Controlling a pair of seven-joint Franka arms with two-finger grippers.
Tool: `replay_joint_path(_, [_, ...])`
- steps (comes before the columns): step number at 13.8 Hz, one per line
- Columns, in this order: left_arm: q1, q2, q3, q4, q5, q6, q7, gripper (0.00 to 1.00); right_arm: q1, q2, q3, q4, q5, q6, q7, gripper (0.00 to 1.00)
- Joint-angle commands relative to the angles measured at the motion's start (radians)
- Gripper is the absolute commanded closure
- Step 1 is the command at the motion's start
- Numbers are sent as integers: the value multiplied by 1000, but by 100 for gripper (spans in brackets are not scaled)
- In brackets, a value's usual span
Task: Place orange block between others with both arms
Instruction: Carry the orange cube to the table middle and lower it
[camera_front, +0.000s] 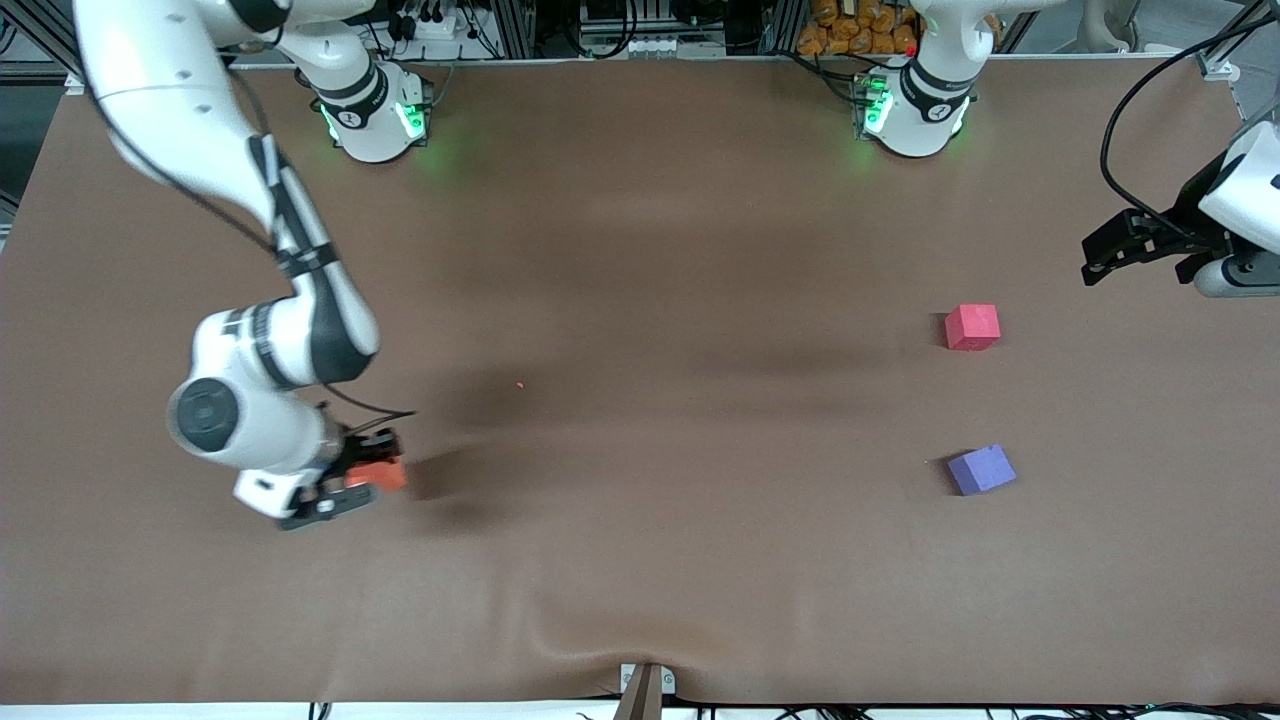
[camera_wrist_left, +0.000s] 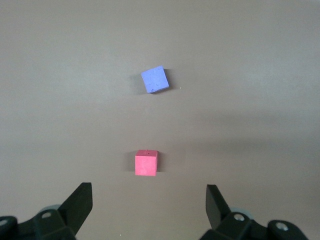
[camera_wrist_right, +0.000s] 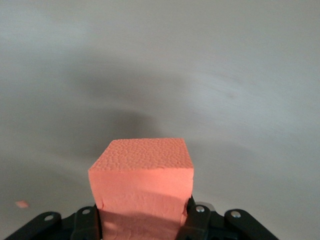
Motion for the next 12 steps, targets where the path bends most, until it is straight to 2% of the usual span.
replay_joint_path(1, [8, 5, -5, 19, 3, -14, 18, 0, 118, 6, -9, 16, 10, -17, 43, 70])
replay_joint_path(5, [10, 5, -5, 19, 3, -14, 18, 0, 302, 27, -11, 16, 13, 5, 308, 70])
replay_joint_path(8, [10, 5, -3, 21, 3, -13, 18, 0, 441, 49, -12, 14, 9, 97, 508, 70])
replay_joint_path(12, [10, 5, -3, 21, 3, -11, 20, 0, 541, 101, -11, 14, 7, 154, 718, 70])
